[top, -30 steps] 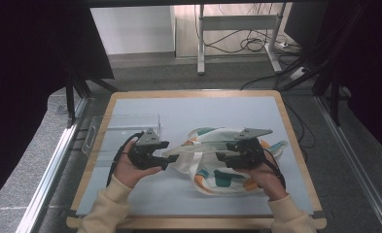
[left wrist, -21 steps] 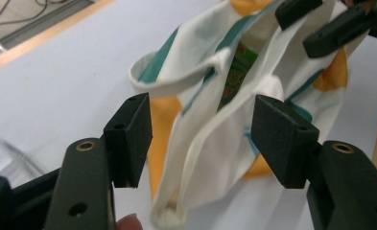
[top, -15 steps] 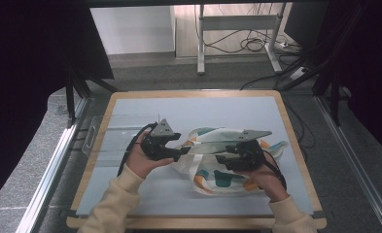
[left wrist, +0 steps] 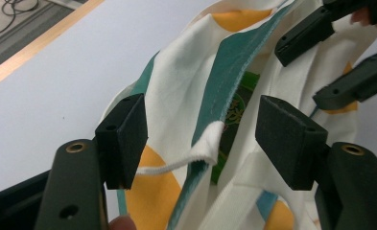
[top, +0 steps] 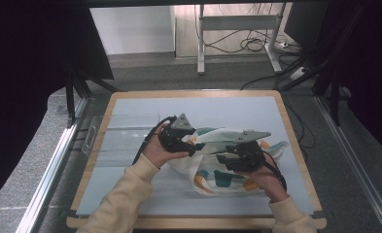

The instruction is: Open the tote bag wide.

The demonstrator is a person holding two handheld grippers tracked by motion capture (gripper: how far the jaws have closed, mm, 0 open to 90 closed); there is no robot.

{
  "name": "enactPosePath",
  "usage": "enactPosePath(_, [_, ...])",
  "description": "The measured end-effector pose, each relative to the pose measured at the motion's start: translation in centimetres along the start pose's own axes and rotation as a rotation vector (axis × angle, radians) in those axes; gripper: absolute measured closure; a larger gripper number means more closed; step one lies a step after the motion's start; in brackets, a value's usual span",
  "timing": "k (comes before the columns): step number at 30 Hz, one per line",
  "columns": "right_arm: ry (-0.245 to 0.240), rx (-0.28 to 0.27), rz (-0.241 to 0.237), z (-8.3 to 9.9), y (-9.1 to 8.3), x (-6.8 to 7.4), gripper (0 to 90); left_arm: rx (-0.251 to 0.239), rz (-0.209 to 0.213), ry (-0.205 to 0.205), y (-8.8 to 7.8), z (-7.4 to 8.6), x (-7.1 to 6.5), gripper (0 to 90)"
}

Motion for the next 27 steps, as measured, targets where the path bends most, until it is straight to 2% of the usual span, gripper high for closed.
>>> enactPosePath(5, [0.002, 0.0, -0.006, 0.0, 0.1, 0.0, 48.0, 0.023, 0.015, 0.0, 1.1, -0.1, 0.0, 36.4])
enactPosePath(11, [0.01, 0.0, -0.01, 0.1, 0.0, -0.1, 48.2, 0.072, 0.055, 0.017, 2.2, 0.2, -0.1, 44.6])
enactPosePath(13, [0.012, 0.0, -0.011, 0.1, 0.0, -0.1, 48.3, 0.097, 0.059, 0.031, 2.6, 0.4, -0.1, 52.6])
enactPosePath(15, [0.011, 0.001, -0.013, 0.1, 0.0, -0.1, 48.3, 0.116, 0.064, 0.026, 2.8, 0.6, -0.2, 63.0])
enactPosePath(18, [0.003, 0.008, -0.014, 0.2, 0.0, 0.0, 48.9, 0.126, 0.065, 0.027, 2.9, 0.6, -0.1, 75.8])
enactPosePath(20, [-0.006, 0.015, -0.02, 0.3, 0.2, 0.1, 50.0, 0.123, 0.062, 0.019, 2.9, 0.6, -0.1, 78.7])
enactPosePath(23, [-0.016, 0.034, -0.028, 0.6, 0.3, 0.2, 59.2, 0.123, 0.059, 0.007, 2.9, 0.6, 0.0, 79.9])
enactPosePath(27, [-0.023, 0.072, -0.023, 0.9, 0.5, 0.2, 80.4, 0.122, 0.048, 0.003, 2.9, 0.5, 0.1, 80.2])
Point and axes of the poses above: each handheld gripper's, and its own axes: y roughly forward along the jaws, z roughly out of its underside, x roughly to its left, the point moved 6 cm from there along y, roughly forward along the jaws, and after that the axes turned 4 degrees about -y, right-handed, at the moved point
